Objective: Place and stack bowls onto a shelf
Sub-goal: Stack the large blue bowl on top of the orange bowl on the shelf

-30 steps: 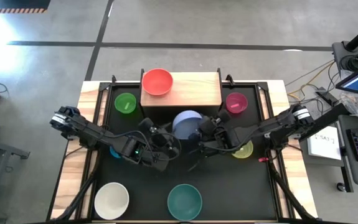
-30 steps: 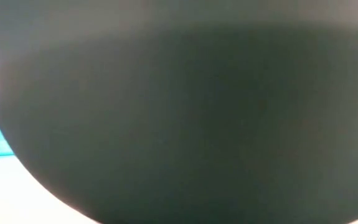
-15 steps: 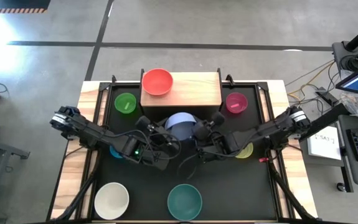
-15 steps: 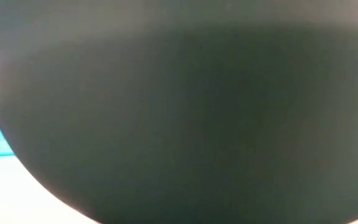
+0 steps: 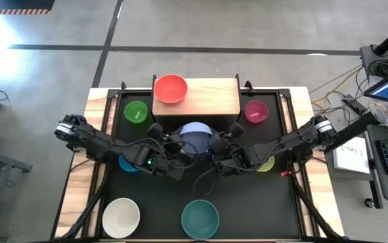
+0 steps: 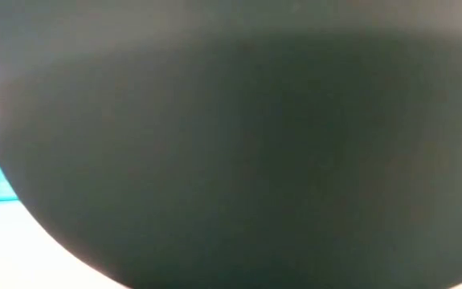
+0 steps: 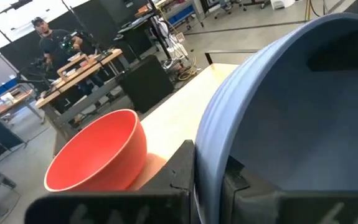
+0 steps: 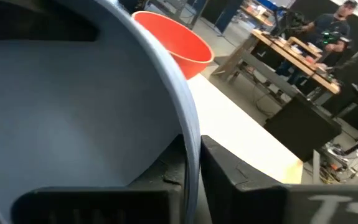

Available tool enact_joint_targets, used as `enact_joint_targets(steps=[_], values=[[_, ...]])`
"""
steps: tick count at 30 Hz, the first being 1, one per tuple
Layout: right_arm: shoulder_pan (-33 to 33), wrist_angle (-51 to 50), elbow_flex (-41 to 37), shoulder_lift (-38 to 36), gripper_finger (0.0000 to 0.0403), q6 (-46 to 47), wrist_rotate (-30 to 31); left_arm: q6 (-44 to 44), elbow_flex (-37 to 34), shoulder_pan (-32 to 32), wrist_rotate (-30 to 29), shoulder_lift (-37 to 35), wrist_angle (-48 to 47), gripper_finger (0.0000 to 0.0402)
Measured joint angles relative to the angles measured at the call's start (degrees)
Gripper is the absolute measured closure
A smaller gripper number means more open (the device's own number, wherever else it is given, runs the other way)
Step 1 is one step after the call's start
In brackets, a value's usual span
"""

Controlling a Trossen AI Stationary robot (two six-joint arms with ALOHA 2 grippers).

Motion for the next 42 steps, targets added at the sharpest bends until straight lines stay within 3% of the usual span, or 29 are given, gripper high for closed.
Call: enact_joint_targets(steps=[5,11,16,25,32,42], values=[[0.20,0.11,0.00,-0.53,0.0315,-0.88,-4.35,-0.62,0.00,0.09,2.57,-0.02,0.01,0.0401],[0.04,2.74,0.03,-0.91,0.0242,-1.93,-5.44,-1.21,0.00,0.03,8.04,0.04,1.78,0.0400],[-0.09,3.45,2.25,-2.95,0.0205,-3.79,-12.95,-1.45,0.01,0.31,12.11,0.03,1.74,0.0400],[-0.02,3.79,4.74,-9.43,0.0195,-9.15,-31.15,-2.45,0.02,0.40,13.40,0.00,1.84,0.0400],[-0.02,-5.22,4.71,-16.64,0.0197,-5.23,-32.62,0.32,0.30,2.47,15.51,-2.82,0.71,0.0401],[-0.02,-9.07,0.62,-21.88,0.0197,-0.46,-32.56,11.43,1.64,15.21,29.14,-11.51,-1.19,0.0401]])
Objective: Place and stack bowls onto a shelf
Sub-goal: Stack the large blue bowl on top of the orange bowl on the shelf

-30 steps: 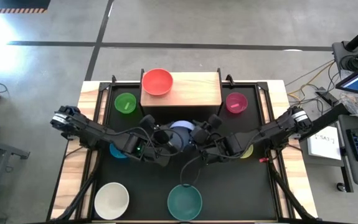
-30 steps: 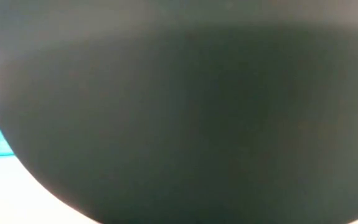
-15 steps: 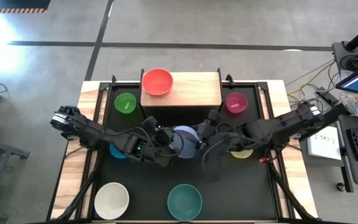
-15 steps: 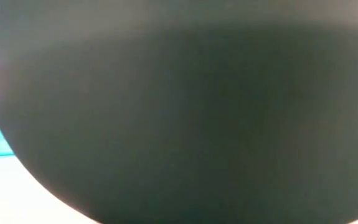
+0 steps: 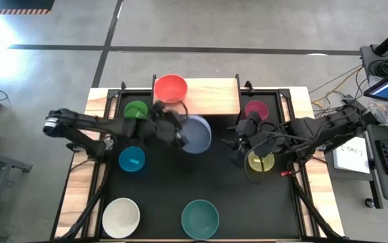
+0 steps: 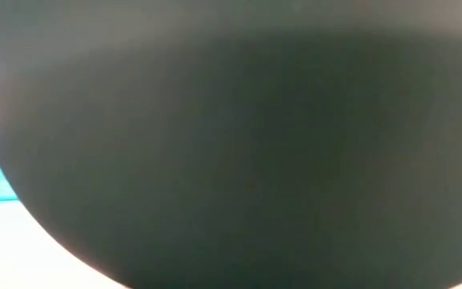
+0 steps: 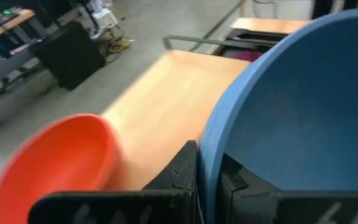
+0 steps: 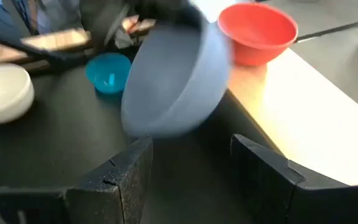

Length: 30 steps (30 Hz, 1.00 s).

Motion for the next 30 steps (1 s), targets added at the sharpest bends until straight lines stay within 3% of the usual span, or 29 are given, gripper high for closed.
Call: enact_joint_targets(steps=[8,14,18,25,30], values=[[0.00,0.01,-3.49,0.49,0.0197,0.66,-0.10,2.04,-0.02,18.90,8.39,-8.00,-0.95,0.0401],[0.00,-0.08,-4.73,0.63,0.0197,1.43,-0.10,0.52,-0.15,30.27,10.97,-8.81,-1.00,0.0401],[0.00,-0.12,-5.51,0.63,0.0197,1.54,-0.12,0.48,-0.20,34.48,18.26,-6.64,-1.57,0.0401],[0.00,-0.06,-5.94,0.63,0.0197,1.99,-0.14,0.78,0.85,37.99,18.67,-2.37,-2.22,0.0401],[0.00,-0.26,-6.34,0.63,0.0197,2.46,-0.21,1.18,4.15,39.42,18.66,-1.08,-7.96,0.0401]])
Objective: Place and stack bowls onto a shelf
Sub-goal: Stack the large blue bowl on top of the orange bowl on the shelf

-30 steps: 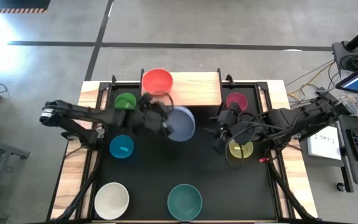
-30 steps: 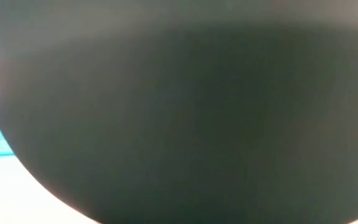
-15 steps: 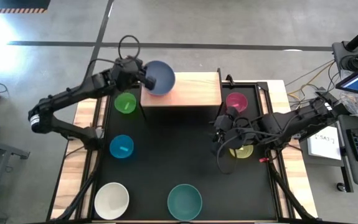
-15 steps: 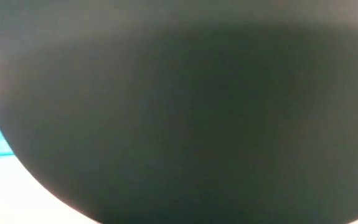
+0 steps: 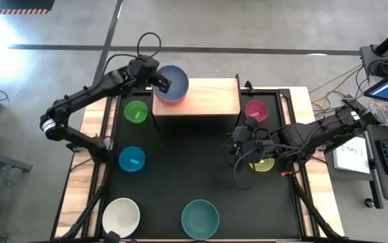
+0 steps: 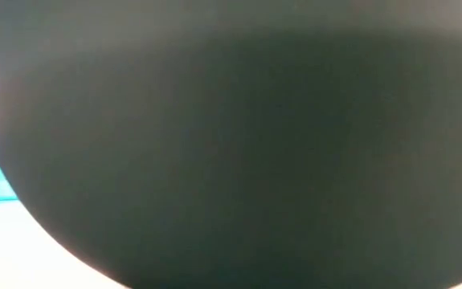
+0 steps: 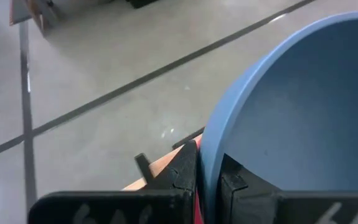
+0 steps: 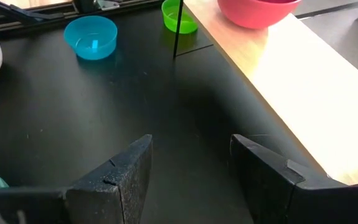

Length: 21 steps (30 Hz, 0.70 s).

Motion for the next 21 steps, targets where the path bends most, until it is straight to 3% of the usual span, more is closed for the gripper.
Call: enact_joint_targets(steps=[21], values=[[0.00,-0.88,-0.21,0.00,0.0197,1.02,-3.34,-3.52,1.80,1.93,2.14,0.26,-5.85,0.0400]])
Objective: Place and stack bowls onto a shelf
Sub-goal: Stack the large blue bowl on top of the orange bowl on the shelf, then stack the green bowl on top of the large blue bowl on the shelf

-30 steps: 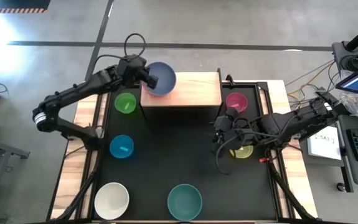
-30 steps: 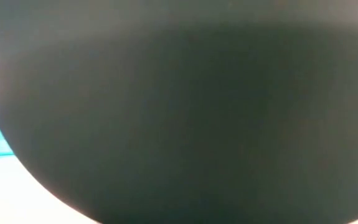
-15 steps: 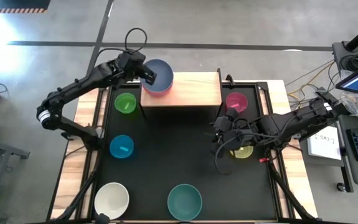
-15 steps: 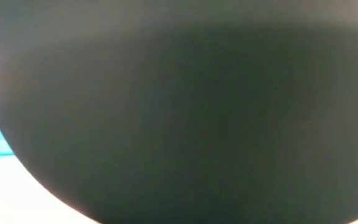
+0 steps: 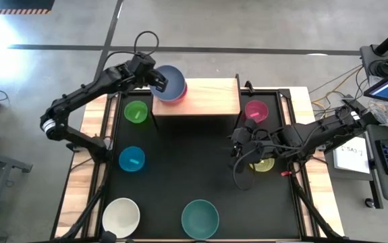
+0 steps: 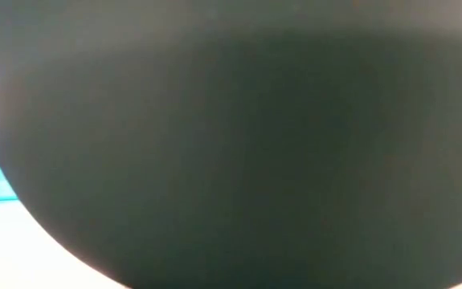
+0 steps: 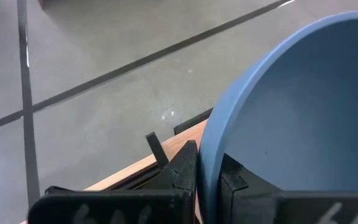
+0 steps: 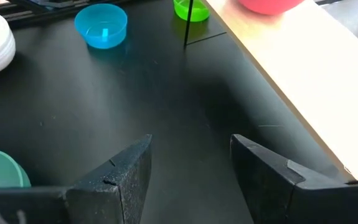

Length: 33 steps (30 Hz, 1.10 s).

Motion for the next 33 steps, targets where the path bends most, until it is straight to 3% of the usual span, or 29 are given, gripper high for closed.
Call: enact_joint_targets(steps=[17,22,25,33], values=[[0.00,-0.44,0.00,0.00,0.0197,0.06,-0.15,1.80,0.40,0.04,0.85,-0.71,-0.04,0.0293],[0.02,-0.52,0.00,0.28,0.0197,0.09,-3.35,2.05,1.44,-0.61,8.55,-2.71,-0.06,0.0281],[0.38,-0.76,0.00,0.96,0.0197,2.10,-6.25,1.98,0.98,-3.18,12.94,-3.69,-0.70,0.0281],[3.18,-3.43,-0.07,4.59,0.0197,9.39,-10.04,1.20,0.87,-18.09,11.06,-4.19,-4.15,0.0280]])
